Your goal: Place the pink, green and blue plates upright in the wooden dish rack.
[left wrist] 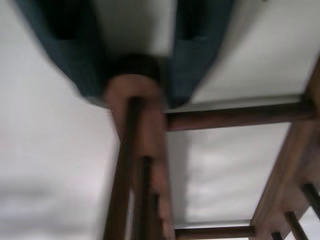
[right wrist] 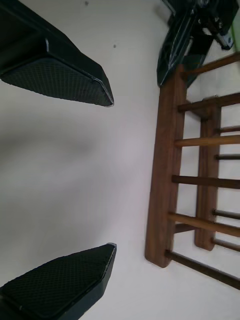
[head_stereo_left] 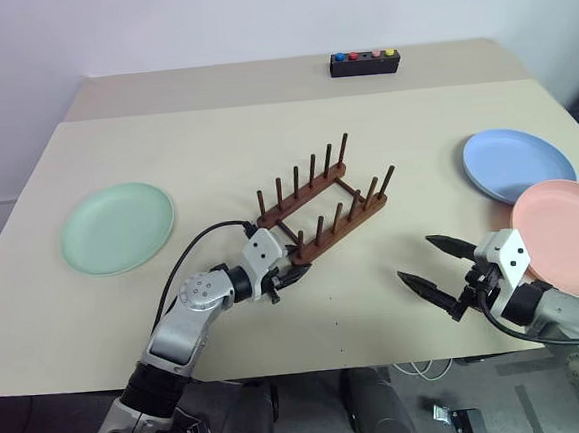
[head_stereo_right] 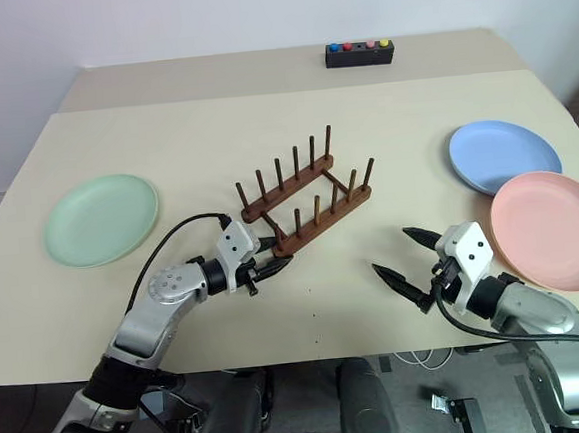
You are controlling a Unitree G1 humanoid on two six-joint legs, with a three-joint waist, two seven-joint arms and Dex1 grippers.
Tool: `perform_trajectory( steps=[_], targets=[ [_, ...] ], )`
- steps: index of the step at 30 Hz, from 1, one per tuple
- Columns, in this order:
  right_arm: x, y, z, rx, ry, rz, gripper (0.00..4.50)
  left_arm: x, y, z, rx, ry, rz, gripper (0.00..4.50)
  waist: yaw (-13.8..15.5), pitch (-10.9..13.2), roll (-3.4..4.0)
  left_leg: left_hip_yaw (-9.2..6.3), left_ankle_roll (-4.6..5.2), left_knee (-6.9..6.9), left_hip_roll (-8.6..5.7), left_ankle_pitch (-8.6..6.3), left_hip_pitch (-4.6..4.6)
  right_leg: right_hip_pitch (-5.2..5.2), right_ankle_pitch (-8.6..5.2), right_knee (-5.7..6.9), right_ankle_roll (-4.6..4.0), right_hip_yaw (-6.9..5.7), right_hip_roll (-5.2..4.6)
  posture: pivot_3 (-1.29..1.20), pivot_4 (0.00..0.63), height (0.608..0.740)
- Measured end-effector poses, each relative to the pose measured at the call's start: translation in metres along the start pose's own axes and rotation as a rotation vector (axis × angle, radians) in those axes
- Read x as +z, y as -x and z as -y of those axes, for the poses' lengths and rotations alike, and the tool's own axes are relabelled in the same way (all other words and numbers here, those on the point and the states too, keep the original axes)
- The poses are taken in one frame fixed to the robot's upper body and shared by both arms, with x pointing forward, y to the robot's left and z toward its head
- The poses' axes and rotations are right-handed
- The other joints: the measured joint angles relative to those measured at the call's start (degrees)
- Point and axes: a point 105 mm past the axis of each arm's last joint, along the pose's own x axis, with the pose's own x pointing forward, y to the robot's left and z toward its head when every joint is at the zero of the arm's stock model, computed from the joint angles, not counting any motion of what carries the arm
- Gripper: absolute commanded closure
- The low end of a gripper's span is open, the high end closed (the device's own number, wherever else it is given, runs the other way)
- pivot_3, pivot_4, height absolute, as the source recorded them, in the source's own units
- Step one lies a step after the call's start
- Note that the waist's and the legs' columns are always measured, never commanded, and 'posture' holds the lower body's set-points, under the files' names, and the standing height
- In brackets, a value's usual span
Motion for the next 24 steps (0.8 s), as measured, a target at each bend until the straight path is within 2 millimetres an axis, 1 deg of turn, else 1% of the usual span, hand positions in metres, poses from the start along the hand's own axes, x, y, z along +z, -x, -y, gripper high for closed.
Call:
perform_trajectory(
  steps=[4, 9, 11, 15, 22, 24],
  targets=[
    [-0.004, -0.002, -0.009, 0.008, -0.023, -0.003, 0.00, -0.002, 0.001, -0.003, -0.026, -0.021, -0.004, 3.73, 0.02, -0.02, 0.00, 0.00, 0.00, 0.01, 0.00, 0.00, 0.02, 0.03, -0.01, 0.00, -0.02, 0.00, 0.00, 0.00, 0.150, 0.740],
    [-0.004, -0.002, -0.009, 0.002, -0.025, -0.001, 0.00, 0.002, -0.005, -0.016, -0.119, -0.070, -0.011, 3.73, 0.11, -0.01, -0.02, 0.00, 0.00, 0.07, -0.01, 0.00, 0.10, 0.17, -0.10, -0.02, -0.17, -0.02, 0.01, 0.00, 0.150, 0.740],
    [-0.006, -0.002, -0.010, -0.005, -0.032, 0.000, 0.00, 0.002, -0.006, -0.020, -0.155, -0.088, -0.016, 3.73, -0.01, -0.01, -0.02, 0.00, 0.00, 0.01, -0.01, 0.00, 0.10, 0.16, -0.10, -0.03, -0.14, -0.02, 0.00, 0.00, 0.150, 0.740],
    [-0.006, -0.005, -0.013, -0.003, -0.035, 0.014, 0.00, 0.007, -0.014, -0.029, -0.247, -0.127, -0.022, 3.73, 0.06, 0.00, -0.04, -0.02, 0.01, 0.01, -0.01, 0.00, 0.07, 0.14, -0.01, -0.06, 0.03, -0.04, 0.00, 0.00, 0.150, 0.740],
    [-0.011, -0.011, -0.023, -0.006, -0.043, 0.018, 0.00, 0.010, -0.021, -0.032, -0.365, -0.156, -0.013, 3.73, -0.07, 0.01, -0.06, -0.02, 0.01, 0.00, -0.01, -0.01, 0.05, 0.11, -0.01, -0.05, 0.05, -0.04, 0.00, 0.00, 0.150, 0.740],
    [-0.008, -0.012, -0.026, -0.008, -0.039, 0.028, 0.00, 0.009, -0.021, -0.034, -0.382, -0.169, -0.013, 3.73, -0.07, 0.01, -0.06, -0.02, 0.01, -0.01, -0.01, -0.01, 0.05, 0.10, -0.01, -0.05, 0.05, -0.04, 0.01, 0.00, 0.150, 0.740]
  ],
)
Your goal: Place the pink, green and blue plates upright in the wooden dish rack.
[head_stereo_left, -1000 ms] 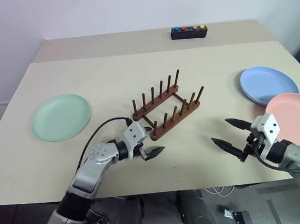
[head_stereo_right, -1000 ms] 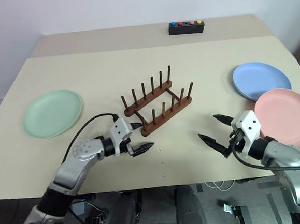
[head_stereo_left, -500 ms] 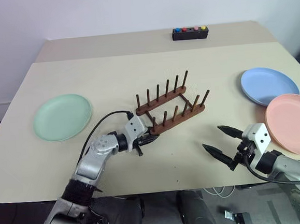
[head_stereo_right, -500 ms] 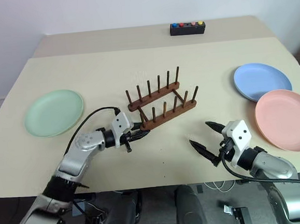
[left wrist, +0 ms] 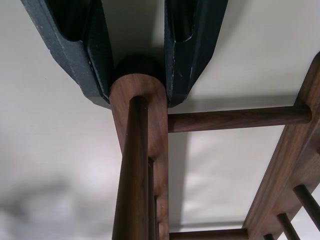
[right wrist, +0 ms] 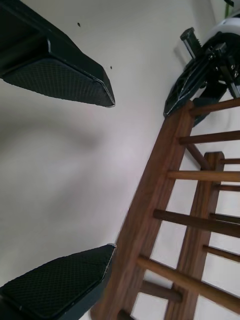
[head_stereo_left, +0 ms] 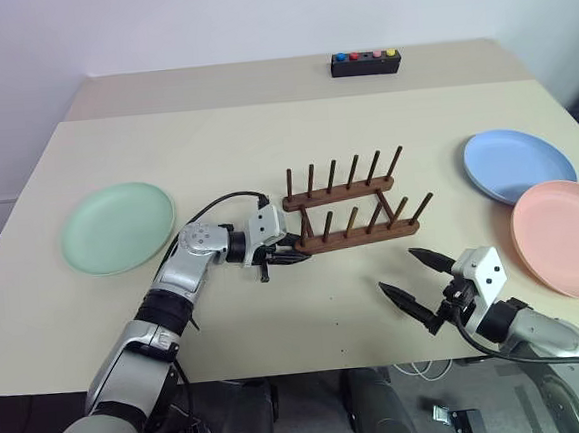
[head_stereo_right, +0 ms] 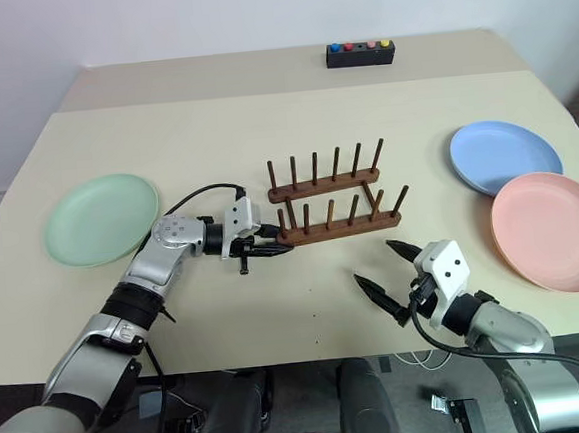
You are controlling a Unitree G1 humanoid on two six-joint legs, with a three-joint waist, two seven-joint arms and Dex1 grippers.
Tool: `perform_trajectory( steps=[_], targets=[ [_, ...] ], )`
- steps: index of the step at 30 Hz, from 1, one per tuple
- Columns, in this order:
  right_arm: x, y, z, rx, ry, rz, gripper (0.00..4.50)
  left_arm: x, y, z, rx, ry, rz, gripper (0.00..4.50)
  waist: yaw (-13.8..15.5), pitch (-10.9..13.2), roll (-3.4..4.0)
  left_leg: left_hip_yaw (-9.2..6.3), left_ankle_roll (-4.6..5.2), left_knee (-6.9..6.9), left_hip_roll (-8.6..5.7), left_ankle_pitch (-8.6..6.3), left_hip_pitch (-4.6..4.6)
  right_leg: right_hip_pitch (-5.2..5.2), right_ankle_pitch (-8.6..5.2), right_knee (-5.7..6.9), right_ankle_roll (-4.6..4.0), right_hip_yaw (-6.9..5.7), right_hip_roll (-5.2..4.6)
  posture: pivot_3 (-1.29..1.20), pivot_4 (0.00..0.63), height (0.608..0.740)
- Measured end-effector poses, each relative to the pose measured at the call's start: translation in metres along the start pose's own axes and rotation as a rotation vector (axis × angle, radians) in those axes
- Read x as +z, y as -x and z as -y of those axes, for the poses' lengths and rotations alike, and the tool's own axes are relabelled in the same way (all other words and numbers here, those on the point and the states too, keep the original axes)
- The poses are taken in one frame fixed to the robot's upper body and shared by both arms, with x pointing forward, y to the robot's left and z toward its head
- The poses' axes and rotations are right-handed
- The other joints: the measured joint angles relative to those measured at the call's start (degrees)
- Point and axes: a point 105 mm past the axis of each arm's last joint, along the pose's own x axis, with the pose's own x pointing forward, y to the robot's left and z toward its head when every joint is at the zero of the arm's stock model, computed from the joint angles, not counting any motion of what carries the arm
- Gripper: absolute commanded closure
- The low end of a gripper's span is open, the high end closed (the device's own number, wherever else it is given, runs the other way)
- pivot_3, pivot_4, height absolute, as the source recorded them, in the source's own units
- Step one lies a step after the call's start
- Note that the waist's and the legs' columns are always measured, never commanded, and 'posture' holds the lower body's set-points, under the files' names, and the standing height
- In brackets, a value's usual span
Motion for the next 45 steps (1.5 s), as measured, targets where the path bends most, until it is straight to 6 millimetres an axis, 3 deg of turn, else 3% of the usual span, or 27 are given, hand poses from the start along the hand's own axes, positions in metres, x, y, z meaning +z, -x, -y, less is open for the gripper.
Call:
perform_trajectory(
  steps=[5, 13, 16, 18, 21, 26, 28, 32, 37, 45],
  targets=[
    [0.000, 0.004, -0.006, -0.009, 0.002, -0.007, 0.00, -0.001, -0.001, -0.005, -0.026, -0.014, 0.003, 3.73, 0.07, 0.01, -0.02, -0.01, 0.00, 0.02, -0.01, 0.00, -0.03, 0.01, 0.00, -0.01, 0.01, -0.01, 0.00, 0.00, 0.150, 0.740],
    [-0.004, 0.007, -0.003, -0.065, 0.027, -0.020, 0.00, -0.002, -0.002, -0.008, -0.023, 0.000, 0.013, 0.02, 0.00, 0.01, -0.02, -0.03, 0.00, 0.00, 0.00, 0.00, -0.02, -0.01, 0.00, 0.01, 0.01, -0.01, 0.00, 0.00, 0.150, 0.740],
    [-0.002, 0.007, -0.001, -0.091, 0.037, -0.006, 0.00, -0.003, 0.001, -0.012, 0.015, -0.001, 0.011, 0.02, -0.02, 0.01, -0.02, -0.03, 0.00, 0.00, 0.00, 0.00, -0.01, -0.01, 0.00, 0.02, 0.02, -0.01, 0.01, 0.00, 0.150, 0.740],
    [-0.001, 0.005, 0.001, -0.119, 0.044, 0.002, 0.58, -0.004, 0.005, -0.014, 0.044, 0.008, 0.014, 0.00, -0.09, 0.01, -0.02, -0.04, 0.00, 0.00, 0.00, 0.00, -0.01, -0.02, 0.00, 0.04, 0.01, -0.01, 0.01, 0.00, 0.150, 0.740],
    [0.001, 0.003, 0.008, -0.175, 0.069, 0.005, 1.92, -0.012, 0.028, -0.015, 0.129, 0.039, 0.000, 0.88, -0.56, 0.01, -0.01, -0.03, 0.00, -0.08, 0.02, 0.00, 0.00, -0.10, -0.01, 0.07, 0.00, 0.00, 0.01, 0.00, 0.150, 0.740],
    [0.000, -0.003, 0.015, -0.195, 0.084, 0.000, 4.41, -0.021, 0.054, 0.002, 0.192, 0.094, -0.015, 3.26, -0.24, -0.01, -0.02, -0.03, 0.00, -0.03, 0.02, 0.00, -0.01, -0.07, 0.00, 0.08, -0.01, 0.00, 0.00, 0.00, 0.150, 0.740],
    [-0.004, -0.005, 0.017, -0.196, 0.089, -0.018, 4.50, -0.021, 0.055, 0.012, 0.182, 0.112, -0.014, 4.34, 0.16, -0.02, -0.02, -0.04, 0.00, -0.01, 0.02, 0.00, 0.00, -0.03, -0.01, 0.07, -0.02, -0.01, -0.01, 0.00, 0.150, 0.740],
    [-0.013, -0.012, 0.035, -0.238, 0.122, -0.089, 4.50, -0.014, 0.041, 0.039, 0.094, 0.140, -0.003, 4.44, 0.14, -0.02, -0.02, -0.03, 0.00, 0.00, 0.01, 0.00, 0.00, -0.02, -0.08, 0.06, -0.17, 0.00, -0.01, 0.00, 0.150, 0.740],
    [-0.020, -0.015, 0.045, -0.255, 0.146, -0.144, 4.50, -0.003, 0.014, 0.053, 0.026, 0.133, 0.001, 4.44, -0.02, -0.02, -0.01, -0.03, 0.00, -0.01, 0.01, 0.00, 0.02, -0.01, -0.01, 0.06, -0.04, 0.00, 0.00, 0.00, 0.150, 0.740],
    [-0.016, -0.030, 0.060, -0.280, 0.179, -0.158, 4.50, 0.005, -0.012, 0.039, 0.128, 0.112, 0.018, 4.44, -0.09, -0.03, -0.02, -0.04, 0.00, -0.01, 0.01, 0.00, 0.05, 0.00, 0.00, 0.06, -0.02, -0.01, 0.01, 0.00, 0.150, 0.740]
  ],
)
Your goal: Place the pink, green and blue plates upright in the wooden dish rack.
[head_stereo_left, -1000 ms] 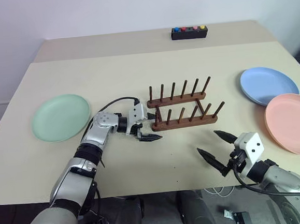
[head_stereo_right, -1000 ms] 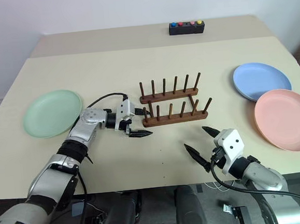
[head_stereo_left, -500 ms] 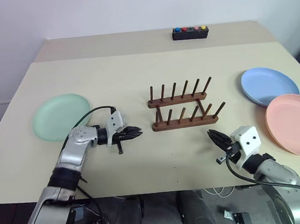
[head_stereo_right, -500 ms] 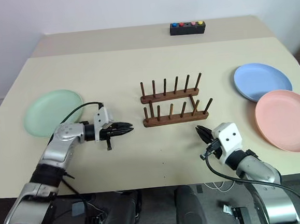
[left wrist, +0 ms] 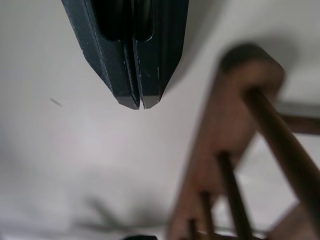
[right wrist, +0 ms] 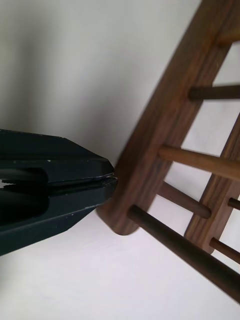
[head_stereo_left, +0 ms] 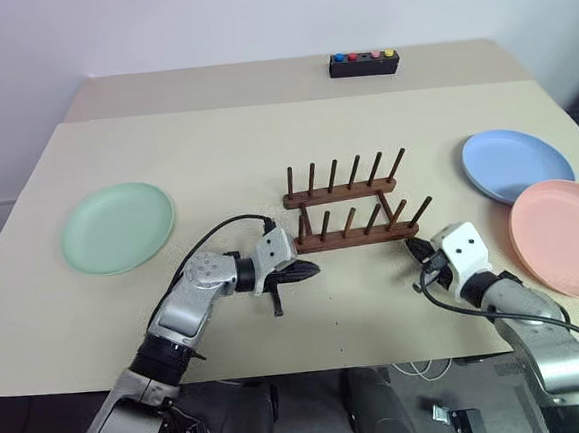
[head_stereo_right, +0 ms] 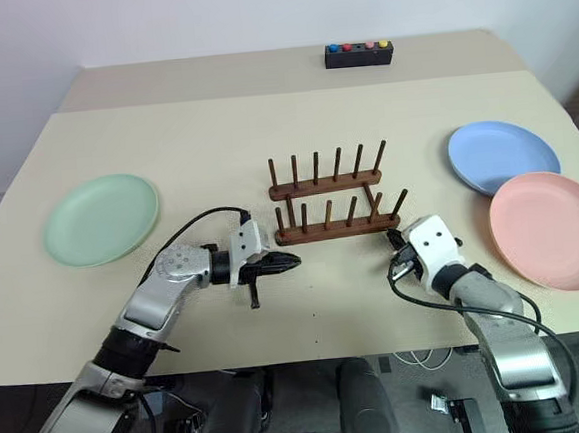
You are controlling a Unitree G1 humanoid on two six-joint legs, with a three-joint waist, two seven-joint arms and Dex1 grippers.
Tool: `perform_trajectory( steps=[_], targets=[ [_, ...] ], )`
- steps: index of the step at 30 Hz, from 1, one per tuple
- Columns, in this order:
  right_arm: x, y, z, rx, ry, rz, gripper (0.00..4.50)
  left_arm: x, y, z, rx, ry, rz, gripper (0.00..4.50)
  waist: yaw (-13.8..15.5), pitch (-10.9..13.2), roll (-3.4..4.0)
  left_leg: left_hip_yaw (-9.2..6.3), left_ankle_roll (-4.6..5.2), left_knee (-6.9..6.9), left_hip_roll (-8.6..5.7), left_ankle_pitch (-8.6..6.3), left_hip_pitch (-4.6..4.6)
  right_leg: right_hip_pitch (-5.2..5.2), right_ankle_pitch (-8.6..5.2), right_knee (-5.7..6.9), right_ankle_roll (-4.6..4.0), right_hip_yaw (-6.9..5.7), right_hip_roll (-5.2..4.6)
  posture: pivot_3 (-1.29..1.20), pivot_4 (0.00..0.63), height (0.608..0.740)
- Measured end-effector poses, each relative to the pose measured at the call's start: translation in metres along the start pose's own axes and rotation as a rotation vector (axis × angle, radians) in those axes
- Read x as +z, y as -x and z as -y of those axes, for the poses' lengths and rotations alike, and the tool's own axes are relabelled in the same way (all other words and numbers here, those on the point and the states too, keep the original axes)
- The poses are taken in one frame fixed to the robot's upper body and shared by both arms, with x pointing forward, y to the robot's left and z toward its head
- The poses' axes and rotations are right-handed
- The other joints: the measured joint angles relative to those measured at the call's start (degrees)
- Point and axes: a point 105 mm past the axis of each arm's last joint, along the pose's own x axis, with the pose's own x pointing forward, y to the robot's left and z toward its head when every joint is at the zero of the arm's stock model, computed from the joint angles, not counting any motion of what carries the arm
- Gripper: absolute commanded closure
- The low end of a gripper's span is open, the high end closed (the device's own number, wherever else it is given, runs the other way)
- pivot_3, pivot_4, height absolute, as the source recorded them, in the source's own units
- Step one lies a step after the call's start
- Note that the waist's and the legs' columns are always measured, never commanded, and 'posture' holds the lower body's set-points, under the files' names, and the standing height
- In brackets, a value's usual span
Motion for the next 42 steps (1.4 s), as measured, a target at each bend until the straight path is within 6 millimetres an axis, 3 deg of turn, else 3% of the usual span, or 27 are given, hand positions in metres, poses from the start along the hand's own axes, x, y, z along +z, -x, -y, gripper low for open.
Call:
perform_trajectory(
  steps=[13, 22, 26, 29, 32, 36, 42],
  targets=[
    [0.000, -0.021, 0.010, -0.040, 0.031, 0.006, 4.50, -0.001, 0.000, -0.039, 0.195, -0.052, 0.002, 4.44, -0.11, -0.01, 0.00, 0.00, 0.00, 0.00, -0.01, 0.00, 0.08, 0.06, 0.01, 0.01, 0.01, 0.00, 0.00, 0.00, 0.150, 0.740],
    [0.000, -0.023, 0.010, -0.048, 0.040, 0.013, 4.50, -0.001, 0.000, -0.044, 0.210, -0.062, 0.006, 4.44, -0.12, -0.01, 0.00, 0.00, 0.00, 0.00, -0.01, 0.00, 0.07, 0.06, 0.01, 0.01, 0.01, 0.00, 0.00, 0.00, 0.150, 0.740],
    [0.000, -0.011, 0.003, -0.003, 0.066, 0.007, 4.50, 0.000, 0.003, -0.038, 0.177, -0.056, 0.012, 4.44, -0.12, 0.00, 0.01, 0.00, 0.00, -0.05, -0.01, 0.00, 0.04, 0.03, 0.00, -0.01, 0.02, 0.01, -0.01, 0.00, 0.150, 0.740],
    [0.005, 0.012, 0.011, -0.016, 0.059, 0.003, 3.66, 0.000, 0.013, -0.015, 0.066, 0.008, 0.058, 4.50, -0.17, 0.01, 0.03, 0.00, 0.01, -0.06, -0.01, -0.01, -0.08, -0.09, 0.00, 0.00, 0.02, 0.02, -0.02, 0.00, 0.150, 0.740],
    [0.019, 0.038, 0.023, -0.044, 0.082, 0.006, 2.26, 0.006, 0.022, 0.000, -0.013, 0.017, 0.074, 4.50, 0.04, 0.01, 0.03, -0.01, 0.01, -0.02, 0.00, 0.00, -0.09, -0.09, 0.00, 0.01, 0.01, 0.01, -0.01, 0.00, 0.150, 0.740],
    [0.027, 0.059, 0.036, -0.104, 0.110, -0.020, 0.23, 0.010, 0.024, 0.011, -0.064, 0.037, 0.091, 4.50, 0.10, 0.01, 0.01, 0.01, 0.01, 0.06, 0.00, 0.00, -0.03, 0.05, -0.10, -0.03, -0.18, 0.01, -0.01, 0.00, 0.150, 0.740],
    [0.011, 0.090, 0.070, -0.280, 0.078, -0.144, 0.23, 0.016, 0.019, 0.016, -0.105, 0.038, 0.110, 4.50, 0.18, 0.01, 0.00, 0.00, 0.01, 0.01, 0.00, -0.01, -0.04, 0.02, -0.10, -0.04, -0.16, 0.01, -0.01, 0.00, 0.150, 0.740]
  ],
)
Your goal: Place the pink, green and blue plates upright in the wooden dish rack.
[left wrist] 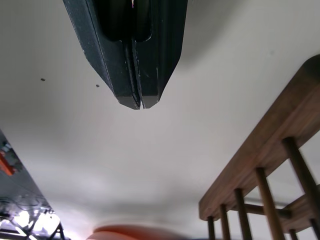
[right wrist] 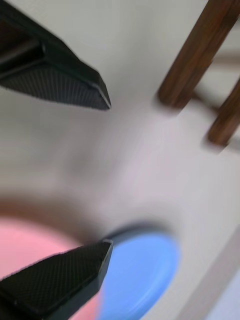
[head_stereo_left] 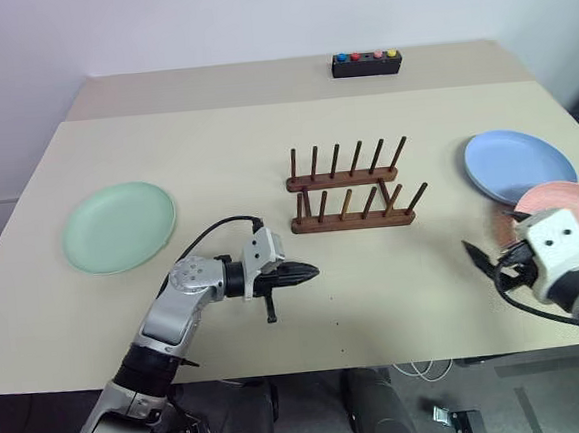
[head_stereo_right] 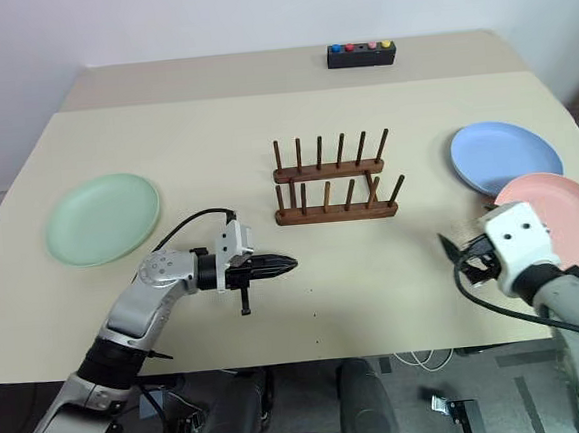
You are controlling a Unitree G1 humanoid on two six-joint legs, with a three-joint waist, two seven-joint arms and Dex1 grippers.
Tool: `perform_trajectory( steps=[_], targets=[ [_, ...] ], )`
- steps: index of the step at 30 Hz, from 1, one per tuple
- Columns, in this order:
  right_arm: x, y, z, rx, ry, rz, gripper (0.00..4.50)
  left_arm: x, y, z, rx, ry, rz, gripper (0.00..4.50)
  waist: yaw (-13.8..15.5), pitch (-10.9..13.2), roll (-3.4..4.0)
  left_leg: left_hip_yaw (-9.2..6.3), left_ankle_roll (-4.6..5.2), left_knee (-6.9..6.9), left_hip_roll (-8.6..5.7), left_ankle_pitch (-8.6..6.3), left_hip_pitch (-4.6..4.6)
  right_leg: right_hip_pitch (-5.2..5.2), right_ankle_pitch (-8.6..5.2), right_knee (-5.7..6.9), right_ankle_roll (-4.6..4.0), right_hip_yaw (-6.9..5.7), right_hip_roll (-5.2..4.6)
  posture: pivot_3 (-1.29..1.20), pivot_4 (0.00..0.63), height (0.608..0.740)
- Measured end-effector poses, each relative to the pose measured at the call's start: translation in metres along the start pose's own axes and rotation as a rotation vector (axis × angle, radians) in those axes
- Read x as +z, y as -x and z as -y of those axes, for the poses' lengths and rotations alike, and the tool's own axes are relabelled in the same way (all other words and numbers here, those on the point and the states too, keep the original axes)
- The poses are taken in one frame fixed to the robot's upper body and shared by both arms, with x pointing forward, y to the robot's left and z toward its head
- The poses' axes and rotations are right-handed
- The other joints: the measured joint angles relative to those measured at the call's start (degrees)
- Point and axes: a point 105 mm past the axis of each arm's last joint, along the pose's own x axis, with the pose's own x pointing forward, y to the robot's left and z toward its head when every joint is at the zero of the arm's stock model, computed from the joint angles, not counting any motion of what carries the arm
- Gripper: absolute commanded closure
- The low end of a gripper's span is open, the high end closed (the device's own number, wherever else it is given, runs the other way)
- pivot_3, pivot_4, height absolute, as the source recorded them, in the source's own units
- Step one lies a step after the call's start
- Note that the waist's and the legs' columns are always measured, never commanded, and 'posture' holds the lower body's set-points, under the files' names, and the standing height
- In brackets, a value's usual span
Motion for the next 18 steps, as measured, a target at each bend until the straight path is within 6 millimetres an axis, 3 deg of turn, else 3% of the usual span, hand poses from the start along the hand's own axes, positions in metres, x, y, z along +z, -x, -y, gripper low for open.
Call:
perform_trajectory(
  steps=[8, 9, 11, 16, 18],
  targets=[
    [-0.041, 0.003, 0.013, -0.120, -0.084, -0.165, 0.23, 0.013, -0.005, 0.001, -0.055, -0.030, 0.033, 4.50, -0.13, 0.00, 0.01, 0.02, 0.00, 0.00, 0.00, 0.00, 0.01, 0.00, -0.01, -0.01, -0.02, 0.01, -0.01, 0.00, 0.150, 0.740],
    [-0.045, 0.002, 0.013, -0.124, -0.098, -0.177, 0.46, 0.013, -0.005, 0.001, -0.056, -0.031, 0.033, 4.50, -0.14, -0.01, 0.02, 0.03, 0.00, 0.00, 0.00, 0.00, 0.00, 0.00, -0.01, -0.02, -0.02, 0.02, -0.01, 0.00, 0.150, 0.740],
    [-0.048, 0.001, 0.015, -0.131, -0.107, -0.189, 1.09, 0.013, -0.005, 0.001, -0.056, -0.032, 0.033, 4.50, -0.12, -0.01, 0.01, 0.03, 0.00, -0.01, 0.00, 0.00, 0.00, 0.00, -0.01, -0.02, -0.02, 0.01, 0.00, 0.00, 0.150, 0.740],
    [-0.052, -0.005, 0.007, -0.105, -0.113, -0.204, 3.70, 0.014, -0.004, 0.001, -0.050, -0.044, 0.037, 4.50, -0.13, -0.01, 0.01, 0.03, 0.00, -0.01, 0.00, 0.00, 0.00, 0.00, -0.01, -0.02, -0.01, 0.01, 0.00, 0.00, 0.150, 0.740],
    [-0.053, -0.006, 0.004, -0.095, -0.108, -0.208, 4.46, 0.013, -0.004, 0.001, -0.048, -0.045, 0.035, 4.50, -0.12, -0.01, 0.01, 0.02, 0.00, -0.01, 0.00, 0.00, 0.00, 0.00, -0.01, -0.02, -0.01, 0.01, 0.00, 0.00, 0.150, 0.740]
  ],
)
